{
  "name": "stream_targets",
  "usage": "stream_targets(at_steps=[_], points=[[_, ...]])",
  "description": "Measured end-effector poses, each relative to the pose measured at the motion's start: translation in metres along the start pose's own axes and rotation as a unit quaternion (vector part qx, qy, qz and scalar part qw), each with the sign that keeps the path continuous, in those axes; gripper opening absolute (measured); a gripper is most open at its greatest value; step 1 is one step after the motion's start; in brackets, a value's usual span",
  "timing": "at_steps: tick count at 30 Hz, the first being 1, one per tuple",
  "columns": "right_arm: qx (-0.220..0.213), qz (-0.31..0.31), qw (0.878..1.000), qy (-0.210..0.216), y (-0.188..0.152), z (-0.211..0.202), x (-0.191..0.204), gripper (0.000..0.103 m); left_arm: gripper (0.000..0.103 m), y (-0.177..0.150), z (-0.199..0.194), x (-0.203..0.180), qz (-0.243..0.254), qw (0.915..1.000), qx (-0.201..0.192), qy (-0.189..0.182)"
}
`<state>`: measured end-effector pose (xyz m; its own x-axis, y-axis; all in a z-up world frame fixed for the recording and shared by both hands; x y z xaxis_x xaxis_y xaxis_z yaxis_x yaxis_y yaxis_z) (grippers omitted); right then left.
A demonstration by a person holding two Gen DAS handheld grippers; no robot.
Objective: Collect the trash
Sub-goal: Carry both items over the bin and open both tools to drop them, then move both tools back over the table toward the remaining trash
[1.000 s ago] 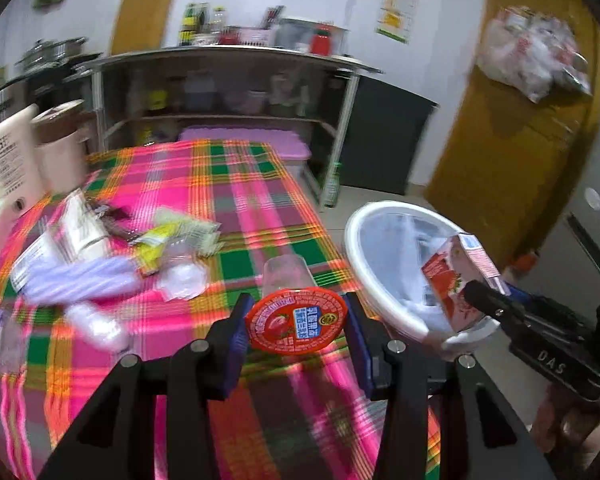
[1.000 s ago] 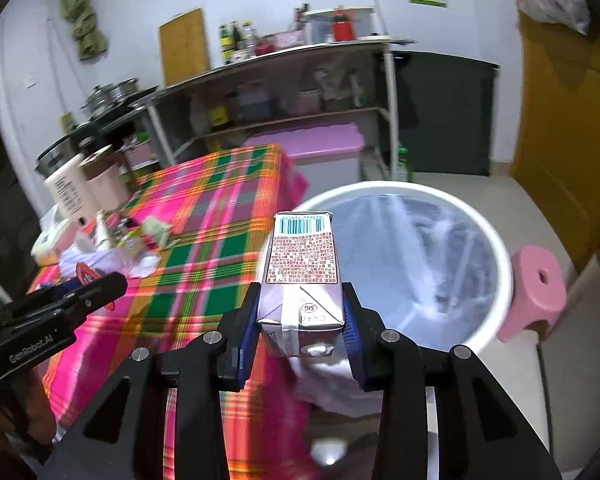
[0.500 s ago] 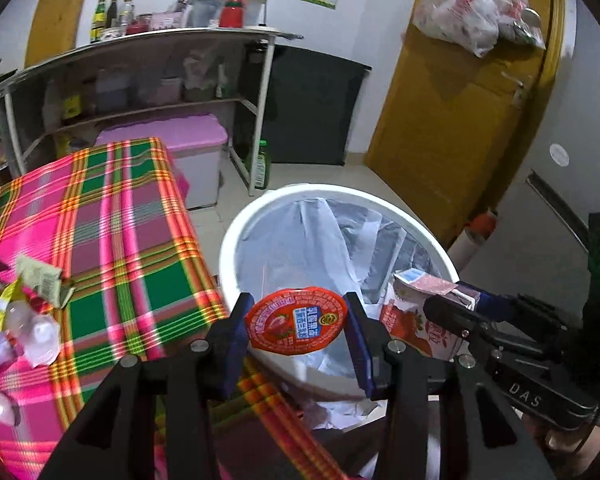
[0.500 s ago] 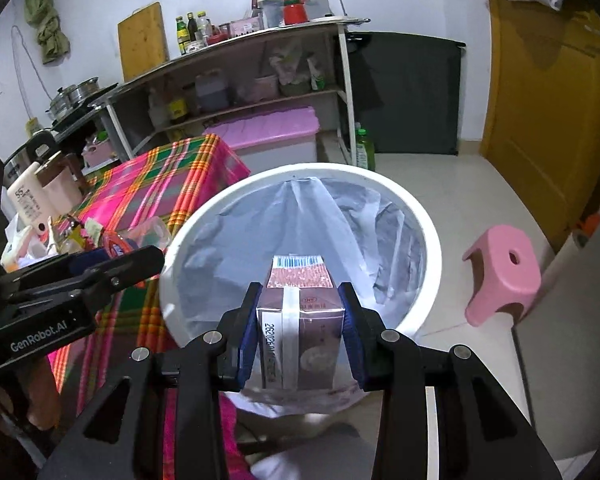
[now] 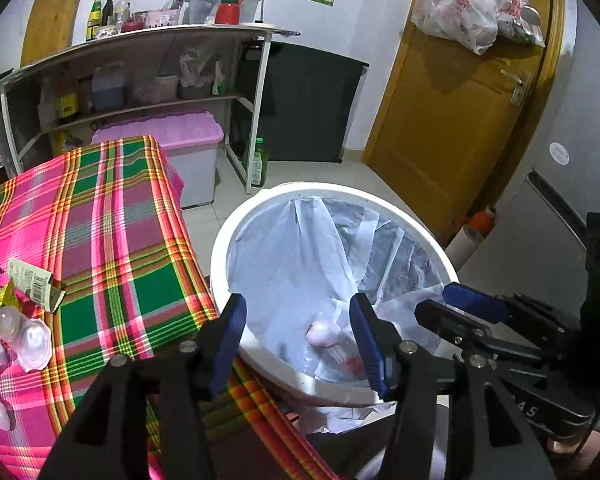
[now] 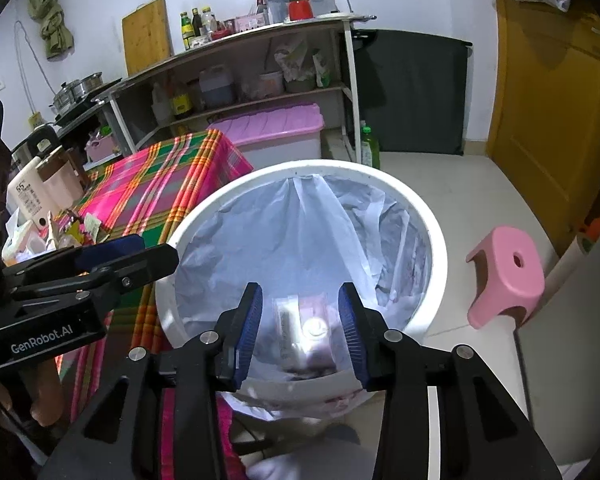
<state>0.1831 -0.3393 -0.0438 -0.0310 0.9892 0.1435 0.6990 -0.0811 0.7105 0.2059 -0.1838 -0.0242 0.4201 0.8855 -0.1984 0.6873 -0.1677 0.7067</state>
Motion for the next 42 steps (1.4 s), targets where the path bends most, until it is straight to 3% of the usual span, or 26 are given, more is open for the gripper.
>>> stream_targets(at_steps=[10,20,31,35,42], points=[[-0.025,-0.015,1.000,0.007,0.001,-0.031,0.019,0.043,0.056,-0.008,-0.033,0.006,-0.019,0.9994,-0.026,0.012],[-0.044,-0.055,0.997,0.034,-0.003,-0.060,0.058,0.043,0.056,-0.027,-0.075,0.024,-0.037,0.9969,-0.051,0.048],[-0.049,-0.089,0.992,0.072,-0.011,-0.068,0.104,0.043,0.057,-0.054,-0.113,0.053,-0.061,0.9903,-0.076,0.099],[-0.052,-0.099,0.989,0.094,-0.016,-0.068,0.119,0.049,0.056,-0.065,-0.123,0.064,-0.072,0.9882,-0.080,0.110],[-0.041,-0.119,0.985,0.117,-0.023,-0.059,0.143,0.050,0.056,-0.082,-0.137,0.088,-0.097,0.9817,-0.084,0.141]])
Point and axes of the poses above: each gripper's, at about its wrist camera, not at the fingertips, and z roughly the way its jaws point, x to its left, y to its top, the point moved 4 cm from there along z, roughly the way its jaws point
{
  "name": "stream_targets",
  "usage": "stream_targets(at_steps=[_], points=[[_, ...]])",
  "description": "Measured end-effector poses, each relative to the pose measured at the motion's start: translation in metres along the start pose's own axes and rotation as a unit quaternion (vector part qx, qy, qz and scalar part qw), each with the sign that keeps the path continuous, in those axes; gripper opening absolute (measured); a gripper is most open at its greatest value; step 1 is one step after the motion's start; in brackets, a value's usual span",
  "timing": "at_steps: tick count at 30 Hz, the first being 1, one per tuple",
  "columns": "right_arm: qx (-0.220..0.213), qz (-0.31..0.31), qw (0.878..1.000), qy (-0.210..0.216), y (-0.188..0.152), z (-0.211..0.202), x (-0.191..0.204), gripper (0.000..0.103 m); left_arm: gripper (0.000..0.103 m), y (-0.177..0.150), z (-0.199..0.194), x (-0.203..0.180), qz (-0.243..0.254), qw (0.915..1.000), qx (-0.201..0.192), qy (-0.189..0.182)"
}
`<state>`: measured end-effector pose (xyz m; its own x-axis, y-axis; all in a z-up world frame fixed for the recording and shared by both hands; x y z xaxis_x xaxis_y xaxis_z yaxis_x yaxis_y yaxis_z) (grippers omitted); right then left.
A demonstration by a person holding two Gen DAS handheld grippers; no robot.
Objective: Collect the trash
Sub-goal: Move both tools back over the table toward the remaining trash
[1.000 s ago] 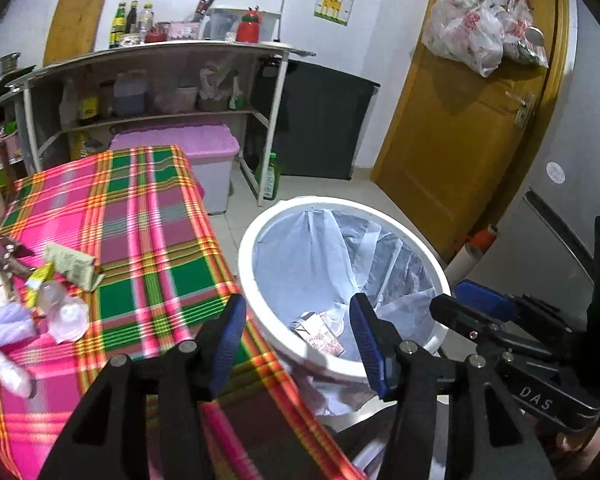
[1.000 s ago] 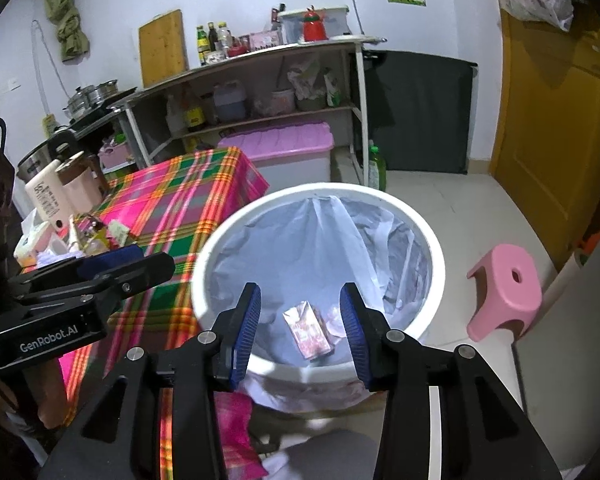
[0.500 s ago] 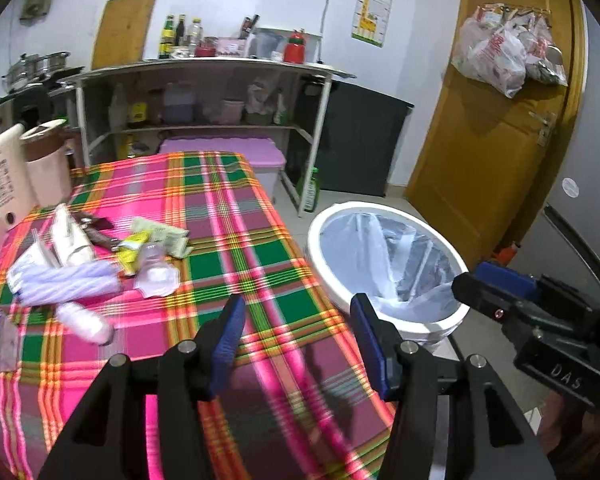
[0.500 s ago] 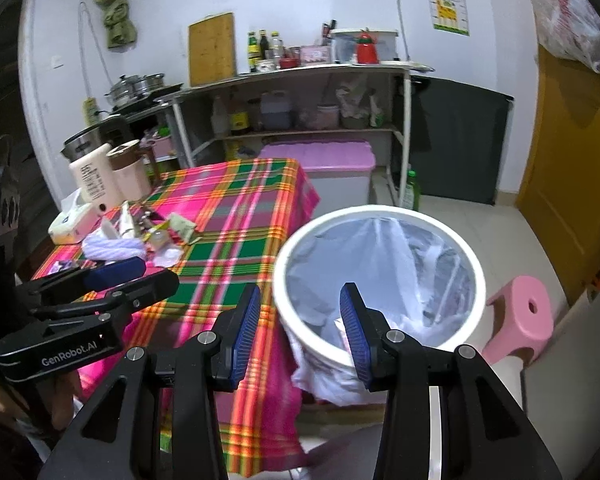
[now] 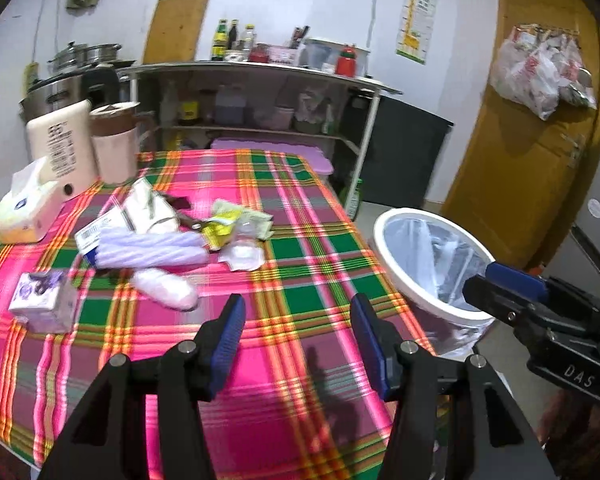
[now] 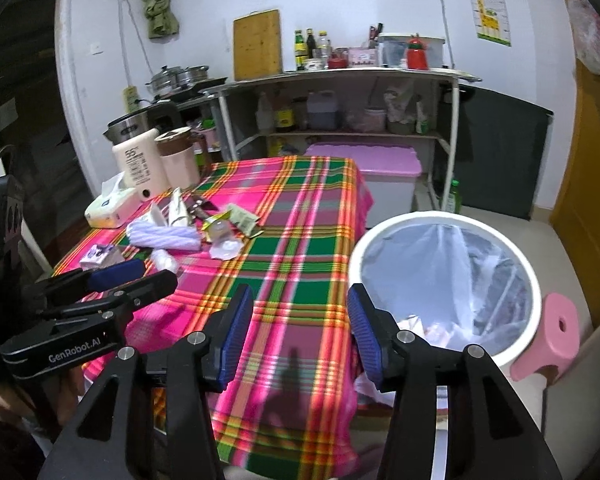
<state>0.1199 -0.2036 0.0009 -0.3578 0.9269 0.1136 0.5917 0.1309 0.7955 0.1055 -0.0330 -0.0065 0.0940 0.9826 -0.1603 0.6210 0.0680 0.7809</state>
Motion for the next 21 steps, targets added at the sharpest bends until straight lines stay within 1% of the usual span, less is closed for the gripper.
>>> stream_targets(at_steps=[6,14,17,21], points=[[0.027,-0.017,0.999,0.028,-0.006,0.018,0.020,0.050,0.056,-0.010,-0.003,0.028,-0.024,0.9990,0.002,0.037],[0.038,-0.032,0.997,0.057,-0.004,0.039,0.044,0.050,0.057,-0.017,-0.003,0.072,-0.043,0.9953,0.009,0.086],[0.040,-0.034,0.996,0.066,0.000,0.047,0.050,0.050,0.063,-0.017,-0.005,0.091,-0.053,0.9930,0.005,0.106],[0.046,-0.039,0.995,0.075,0.004,0.059,0.057,0.050,0.067,-0.014,-0.010,0.118,-0.065,0.9883,-0.007,0.138]])
Point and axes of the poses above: each gripper's, at about its wrist camera, not at the fingertips, and z roughly the way its jaws point, x to its left, y to its top, the point moved 4 cm from there along z, roughly the way its jaws point
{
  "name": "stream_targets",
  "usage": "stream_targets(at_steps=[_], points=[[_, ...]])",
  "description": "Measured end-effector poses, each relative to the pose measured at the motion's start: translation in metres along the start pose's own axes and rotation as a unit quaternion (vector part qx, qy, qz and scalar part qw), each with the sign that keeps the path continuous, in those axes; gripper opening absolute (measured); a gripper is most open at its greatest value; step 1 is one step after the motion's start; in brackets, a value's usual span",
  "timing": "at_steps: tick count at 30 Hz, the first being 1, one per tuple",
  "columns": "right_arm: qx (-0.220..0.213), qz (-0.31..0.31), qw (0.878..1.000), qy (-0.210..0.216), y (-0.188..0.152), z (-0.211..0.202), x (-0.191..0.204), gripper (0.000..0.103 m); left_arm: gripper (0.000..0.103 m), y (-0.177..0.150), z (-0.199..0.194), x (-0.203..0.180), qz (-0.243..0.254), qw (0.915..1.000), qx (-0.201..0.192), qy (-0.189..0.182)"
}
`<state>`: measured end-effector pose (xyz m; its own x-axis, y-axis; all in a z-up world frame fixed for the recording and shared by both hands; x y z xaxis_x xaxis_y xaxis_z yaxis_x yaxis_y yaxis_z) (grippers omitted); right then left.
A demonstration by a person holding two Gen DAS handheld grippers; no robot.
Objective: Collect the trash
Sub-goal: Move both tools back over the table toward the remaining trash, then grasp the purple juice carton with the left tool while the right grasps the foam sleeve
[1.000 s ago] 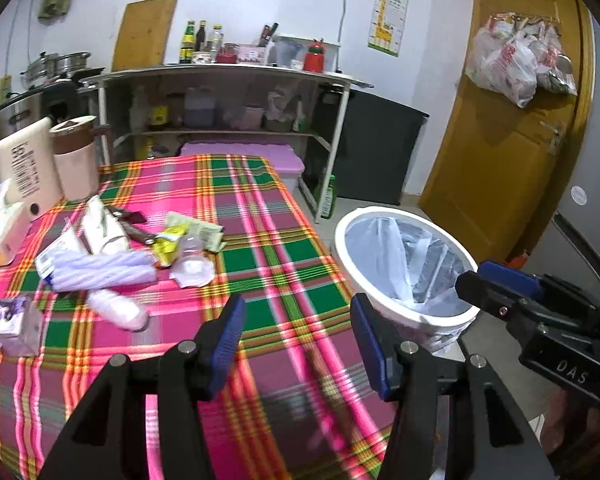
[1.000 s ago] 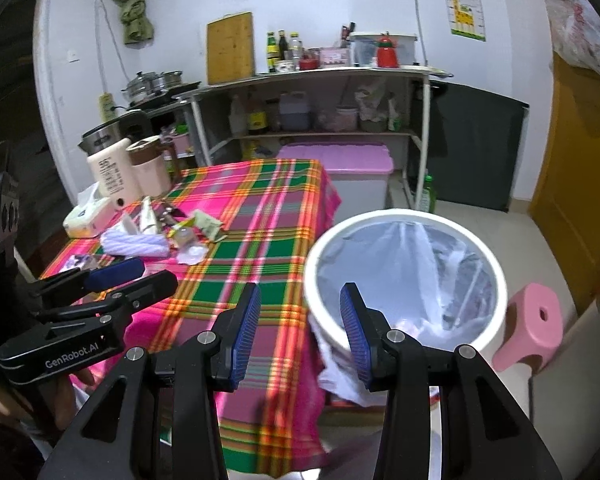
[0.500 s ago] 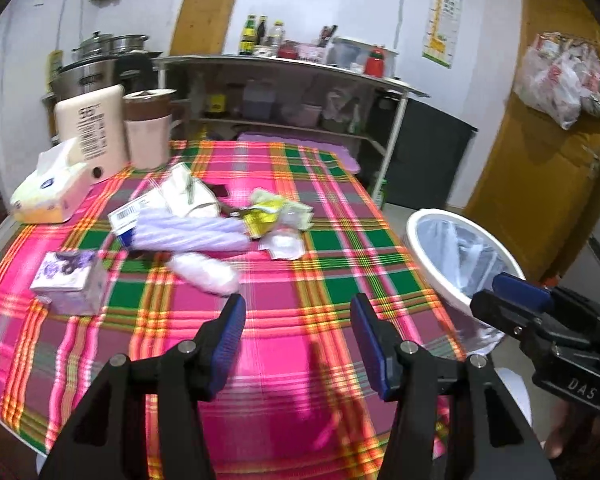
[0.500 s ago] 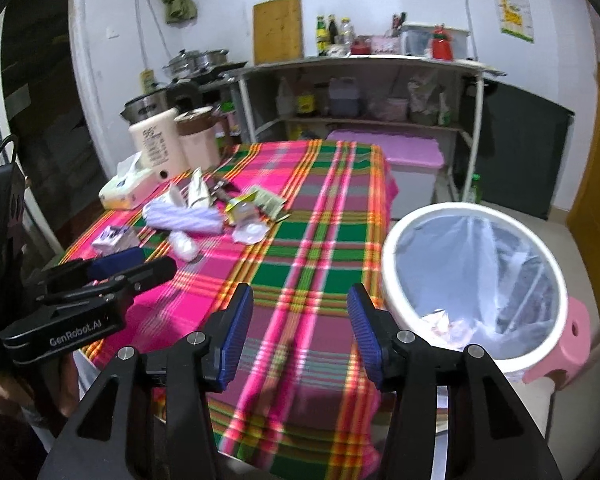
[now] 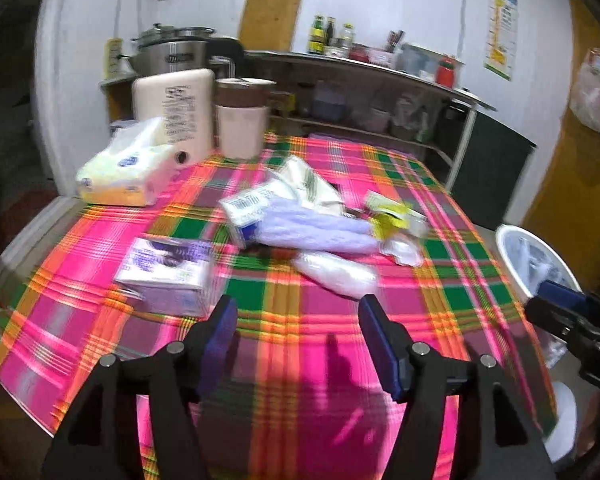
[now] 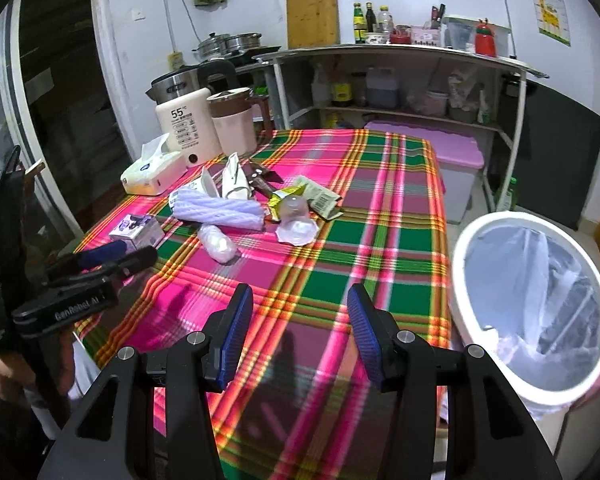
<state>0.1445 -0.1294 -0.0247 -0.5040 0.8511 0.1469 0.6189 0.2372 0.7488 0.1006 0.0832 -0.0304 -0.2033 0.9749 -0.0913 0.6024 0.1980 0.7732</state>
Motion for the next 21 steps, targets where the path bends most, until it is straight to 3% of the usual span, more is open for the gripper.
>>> stream_targets(at_steps=[7,21], points=[[0.009,-0.013,1.000,0.019,0.008,0.022,0.010,0.051,0.074,0.009,0.007,0.047,-0.026,0.9986,-0.013,0.045],[0.041,-0.048,0.997,0.047,0.018,0.070,0.035,0.051,0.081,0.010,0.036,0.084,-0.038,0.9982,0.012,0.045]])
Point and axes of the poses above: each gripper's, at about its wrist camera, not at the fingertips, and z roughly the way its jaws point, x to its left, y to its top, the point moved 4 cm from there along z, roughly the way its jaws point
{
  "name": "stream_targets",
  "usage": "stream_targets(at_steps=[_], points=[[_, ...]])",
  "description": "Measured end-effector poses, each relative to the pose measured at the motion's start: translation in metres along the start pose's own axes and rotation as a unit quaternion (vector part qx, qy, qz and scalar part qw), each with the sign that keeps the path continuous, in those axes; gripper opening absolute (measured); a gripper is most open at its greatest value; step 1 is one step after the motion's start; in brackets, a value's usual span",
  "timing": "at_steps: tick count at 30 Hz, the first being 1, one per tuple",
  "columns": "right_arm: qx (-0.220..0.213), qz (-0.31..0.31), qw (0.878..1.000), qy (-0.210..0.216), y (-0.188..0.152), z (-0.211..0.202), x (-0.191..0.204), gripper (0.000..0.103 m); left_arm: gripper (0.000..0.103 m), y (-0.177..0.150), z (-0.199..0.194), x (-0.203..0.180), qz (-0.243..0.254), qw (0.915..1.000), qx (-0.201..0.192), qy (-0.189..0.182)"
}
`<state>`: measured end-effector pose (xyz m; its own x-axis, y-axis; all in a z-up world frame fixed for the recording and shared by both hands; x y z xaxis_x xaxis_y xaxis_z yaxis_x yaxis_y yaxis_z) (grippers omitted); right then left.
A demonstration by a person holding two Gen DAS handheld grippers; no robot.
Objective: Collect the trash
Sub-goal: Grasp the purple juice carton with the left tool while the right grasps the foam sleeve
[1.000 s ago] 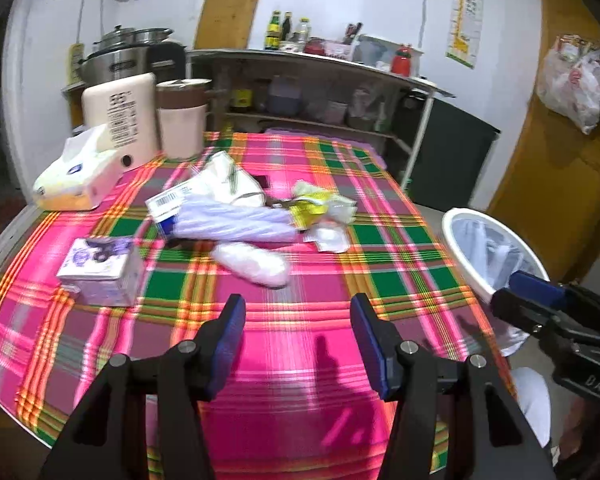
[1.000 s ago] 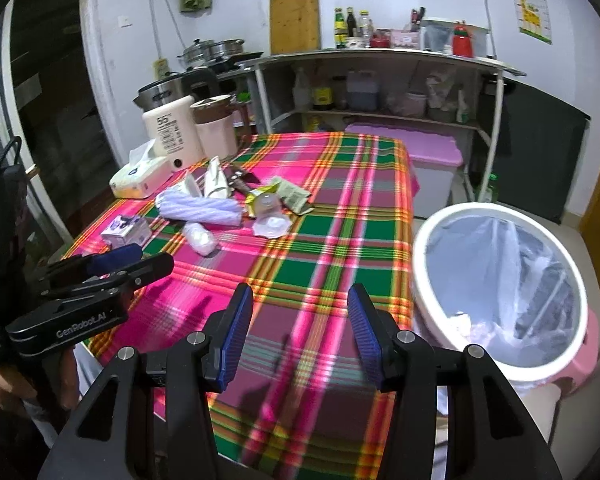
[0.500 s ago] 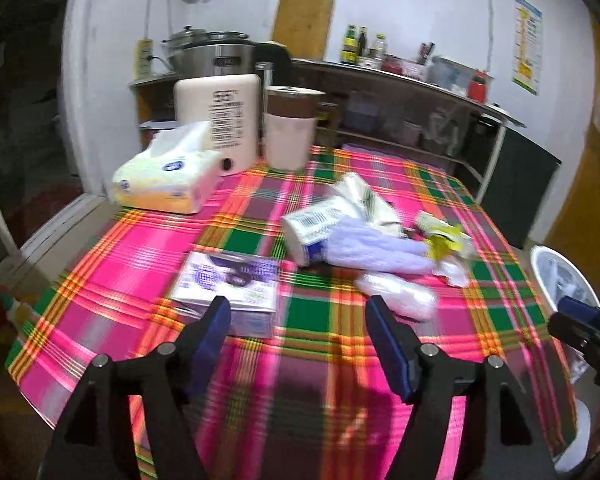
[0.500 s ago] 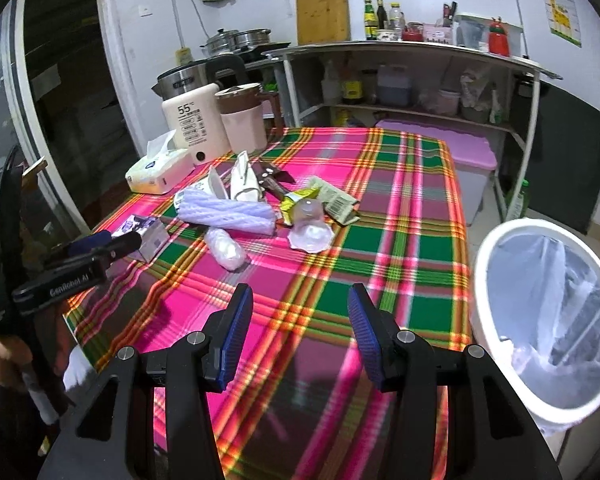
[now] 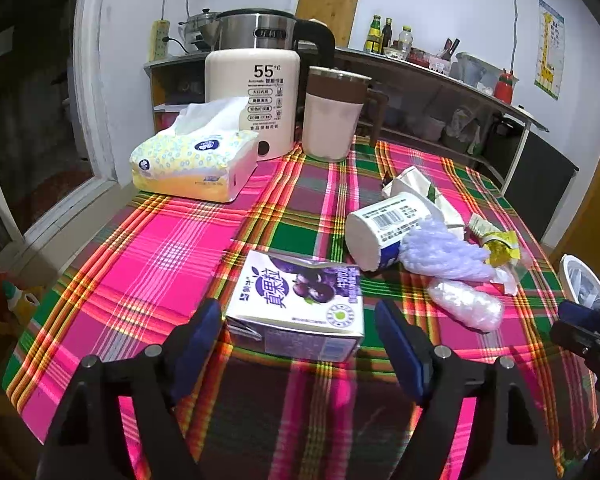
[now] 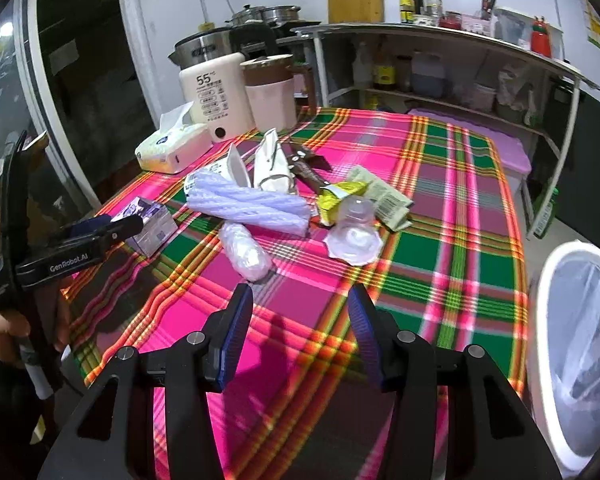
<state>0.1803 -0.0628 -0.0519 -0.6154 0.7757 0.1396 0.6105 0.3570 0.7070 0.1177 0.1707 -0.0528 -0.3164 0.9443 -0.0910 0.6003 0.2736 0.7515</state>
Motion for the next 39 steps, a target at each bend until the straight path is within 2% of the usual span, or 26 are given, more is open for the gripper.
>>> stream_targets(at_steps=[12,18,21,22,23,25,31,39], points=[[0.041,-0.069,0.996,0.032,0.017,0.055,0.027,0.051,0.081,-0.003,0.013,0.025,-0.015,0.9996,0.020,-0.013],[0.073,-0.085,0.993,0.041,0.019,0.079,0.036,0.051,0.081,-0.001,0.023,0.029,-0.022,0.9985,0.039,-0.033],[0.075,-0.089,0.992,0.037,0.019,0.079,0.036,0.051,0.078,-0.001,0.024,0.026,-0.015,0.9985,0.039,-0.035],[0.074,-0.085,0.993,0.036,0.018,0.078,0.036,0.047,0.078,-0.002,0.023,0.024,-0.014,0.9984,0.040,-0.037],[0.073,-0.080,0.993,0.037,0.019,0.079,0.036,0.033,0.078,-0.002,0.023,0.024,-0.014,0.9983,0.039,-0.040],[0.073,-0.068,0.994,0.042,0.019,0.077,0.036,0.028,0.078,-0.003,0.021,0.024,-0.020,0.9982,0.036,-0.044],[0.062,-0.042,0.996,0.048,0.012,0.061,0.032,0.027,0.077,-0.006,0.008,0.018,-0.021,0.9987,0.024,-0.040],[0.041,-0.009,0.998,0.043,-0.007,0.018,0.021,0.027,0.077,-0.014,-0.016,-0.007,-0.014,0.9985,0.013,-0.051]])
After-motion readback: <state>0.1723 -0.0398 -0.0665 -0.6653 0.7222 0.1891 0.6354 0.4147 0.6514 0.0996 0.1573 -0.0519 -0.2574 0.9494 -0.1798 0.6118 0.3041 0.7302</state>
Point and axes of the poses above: each gripper's, at about its wrist camera, not at the fingertips, and z roughly the way its jaws point, x to its left, y to its top, the point moved 4 cm from there along z, roughly the way its jaws point
